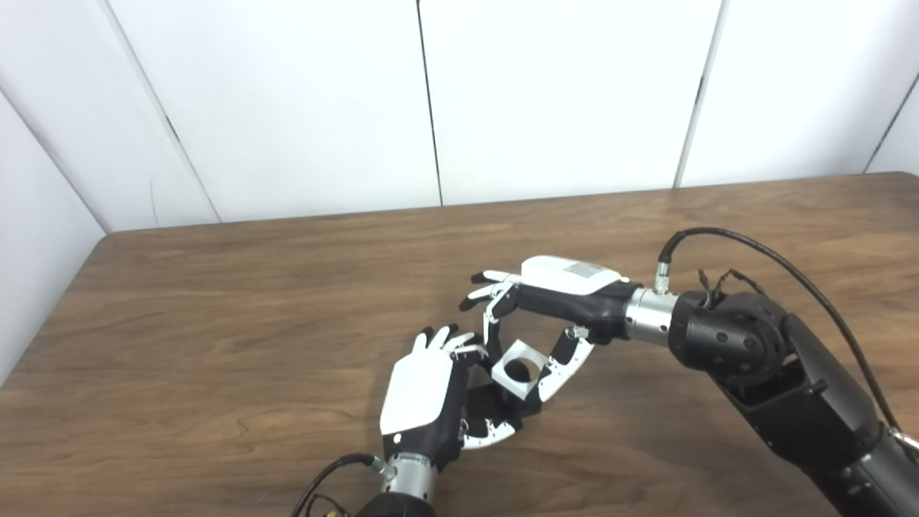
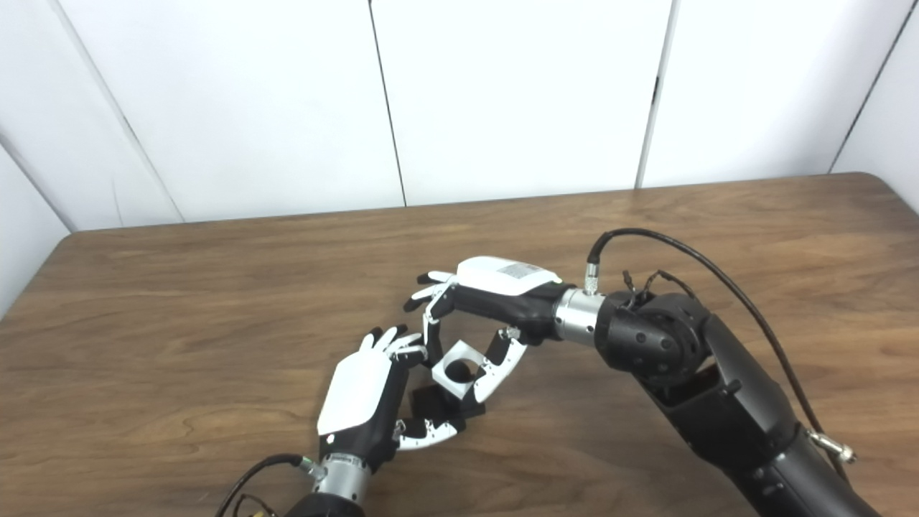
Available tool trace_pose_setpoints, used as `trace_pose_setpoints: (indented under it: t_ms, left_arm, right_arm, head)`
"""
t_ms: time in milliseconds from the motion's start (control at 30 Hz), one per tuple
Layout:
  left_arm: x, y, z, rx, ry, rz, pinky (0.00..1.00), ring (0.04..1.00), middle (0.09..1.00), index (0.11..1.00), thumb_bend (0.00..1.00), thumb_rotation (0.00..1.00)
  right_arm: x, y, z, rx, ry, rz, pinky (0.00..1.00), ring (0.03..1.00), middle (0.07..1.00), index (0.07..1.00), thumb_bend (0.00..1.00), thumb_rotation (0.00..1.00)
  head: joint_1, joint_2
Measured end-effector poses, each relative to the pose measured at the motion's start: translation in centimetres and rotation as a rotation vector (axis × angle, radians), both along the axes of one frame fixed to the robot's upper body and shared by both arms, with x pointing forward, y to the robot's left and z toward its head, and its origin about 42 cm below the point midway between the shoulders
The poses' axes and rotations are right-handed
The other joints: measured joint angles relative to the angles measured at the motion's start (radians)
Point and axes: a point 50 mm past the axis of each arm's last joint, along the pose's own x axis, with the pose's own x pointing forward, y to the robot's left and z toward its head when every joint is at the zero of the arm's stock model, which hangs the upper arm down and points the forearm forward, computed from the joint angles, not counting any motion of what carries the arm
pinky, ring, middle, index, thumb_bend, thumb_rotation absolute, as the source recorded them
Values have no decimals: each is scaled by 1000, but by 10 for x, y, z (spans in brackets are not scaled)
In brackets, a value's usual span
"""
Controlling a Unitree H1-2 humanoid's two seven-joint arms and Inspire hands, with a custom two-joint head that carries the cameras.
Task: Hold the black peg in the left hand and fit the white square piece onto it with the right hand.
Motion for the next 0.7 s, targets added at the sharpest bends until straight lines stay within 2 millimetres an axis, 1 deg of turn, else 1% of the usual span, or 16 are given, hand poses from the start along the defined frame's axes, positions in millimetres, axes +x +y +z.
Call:
trace_pose_setpoints:
  t_ms: [300,700]
  left_arm:
    - [0,-3,1,-10,8,11,1000,952,839,486,512,87]
    - [0,-5,2,-12,12,17,1000,954,839,487,510,90]
  right_arm:
    - [1,3,-1,4,1,7,863,996,895,489,525,136]
    - [4,7,-5,14,4,20,867,997,901,489,525,136]
  head:
    - [14,3]
    - [22,8]
